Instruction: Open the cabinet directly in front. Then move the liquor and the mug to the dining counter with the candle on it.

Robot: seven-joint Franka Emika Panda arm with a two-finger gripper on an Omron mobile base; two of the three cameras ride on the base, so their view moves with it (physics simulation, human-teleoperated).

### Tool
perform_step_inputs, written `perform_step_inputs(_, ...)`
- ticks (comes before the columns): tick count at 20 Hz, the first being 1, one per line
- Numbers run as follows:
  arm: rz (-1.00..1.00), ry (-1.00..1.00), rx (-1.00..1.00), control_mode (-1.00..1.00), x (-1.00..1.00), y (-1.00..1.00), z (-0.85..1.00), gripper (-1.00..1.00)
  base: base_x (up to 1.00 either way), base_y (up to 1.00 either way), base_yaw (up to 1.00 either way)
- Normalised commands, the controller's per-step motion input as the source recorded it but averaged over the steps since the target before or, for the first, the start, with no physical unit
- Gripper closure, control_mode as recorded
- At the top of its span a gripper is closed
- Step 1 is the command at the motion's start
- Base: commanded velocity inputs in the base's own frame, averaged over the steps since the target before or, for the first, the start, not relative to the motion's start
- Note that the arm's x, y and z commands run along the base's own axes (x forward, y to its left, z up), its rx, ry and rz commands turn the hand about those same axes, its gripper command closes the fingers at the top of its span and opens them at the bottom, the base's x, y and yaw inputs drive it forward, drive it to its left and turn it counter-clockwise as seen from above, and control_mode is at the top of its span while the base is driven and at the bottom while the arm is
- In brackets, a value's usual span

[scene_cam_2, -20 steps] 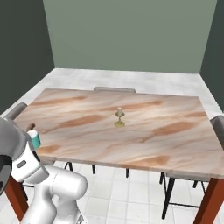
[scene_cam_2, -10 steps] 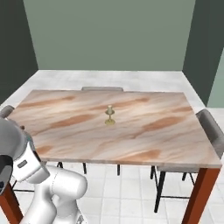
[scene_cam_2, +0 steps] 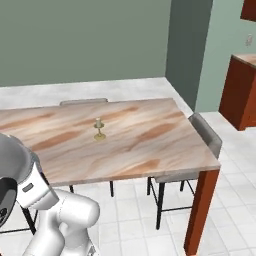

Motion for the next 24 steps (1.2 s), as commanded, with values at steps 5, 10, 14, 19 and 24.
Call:
perform_step_inputs(5,0.0,0.0,0.0,1.0,0.0,0.0,0.0,-1.0,0.0,-0.14,-0.41)
perform_step_inputs(10,0.0,0.0,0.0,1.0,0.0,0.0,0.0,-1.0,0.0,-0.18,-0.41)
perform_step_inputs(14,0.0,0.0,0.0,1.0,0.0,0.0,0.0,-1.0,0.0,-0.22,-0.41)
perform_step_inputs(19,0.0,0.0,0.0,1.0,0.0,0.0,0.0,-1.0,0.0,-0.18,-0.41)
perform_step_inputs(24,0.0,0.0,0.0,1.0,0.0,0.0,0.0,-1.0,0.0,-0.19,-0.36)
